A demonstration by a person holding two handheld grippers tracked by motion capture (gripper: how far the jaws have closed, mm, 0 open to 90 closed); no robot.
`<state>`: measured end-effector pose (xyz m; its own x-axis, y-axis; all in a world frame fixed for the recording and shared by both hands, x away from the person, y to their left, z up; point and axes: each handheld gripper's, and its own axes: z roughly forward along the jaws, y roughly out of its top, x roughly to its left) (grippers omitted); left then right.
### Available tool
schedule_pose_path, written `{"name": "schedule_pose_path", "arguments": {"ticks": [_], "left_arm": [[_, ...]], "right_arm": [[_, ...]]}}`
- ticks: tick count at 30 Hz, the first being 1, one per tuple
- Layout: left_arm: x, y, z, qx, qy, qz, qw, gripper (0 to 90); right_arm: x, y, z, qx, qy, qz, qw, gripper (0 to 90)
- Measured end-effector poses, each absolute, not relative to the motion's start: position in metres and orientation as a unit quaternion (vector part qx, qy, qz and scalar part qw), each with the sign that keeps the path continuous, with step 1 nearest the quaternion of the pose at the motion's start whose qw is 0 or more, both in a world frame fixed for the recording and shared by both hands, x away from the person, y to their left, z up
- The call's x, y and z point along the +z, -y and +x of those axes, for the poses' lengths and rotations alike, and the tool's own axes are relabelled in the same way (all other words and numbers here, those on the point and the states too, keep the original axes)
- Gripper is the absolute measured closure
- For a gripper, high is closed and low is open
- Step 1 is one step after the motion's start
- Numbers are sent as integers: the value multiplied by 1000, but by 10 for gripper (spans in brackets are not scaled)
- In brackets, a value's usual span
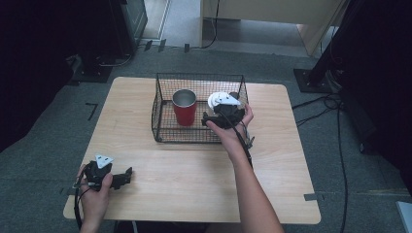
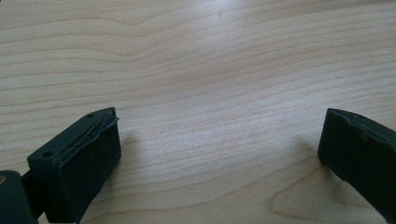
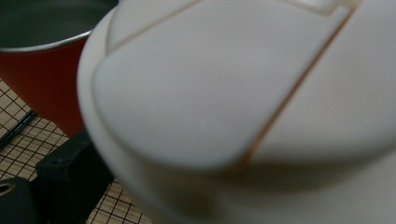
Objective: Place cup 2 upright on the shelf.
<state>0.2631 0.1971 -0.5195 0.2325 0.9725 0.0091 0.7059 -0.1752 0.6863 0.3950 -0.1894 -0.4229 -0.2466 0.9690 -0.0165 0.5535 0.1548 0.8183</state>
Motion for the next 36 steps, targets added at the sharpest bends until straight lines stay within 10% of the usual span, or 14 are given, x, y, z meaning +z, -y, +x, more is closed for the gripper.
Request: {"name": "schedule_pose_path", "arguments": {"ticks": [36], "left_arm": [[-519,-197,263,232,-574,731,286,0]], "right_arm": [[-430,220,333,382,-696,520,315,26]]}}
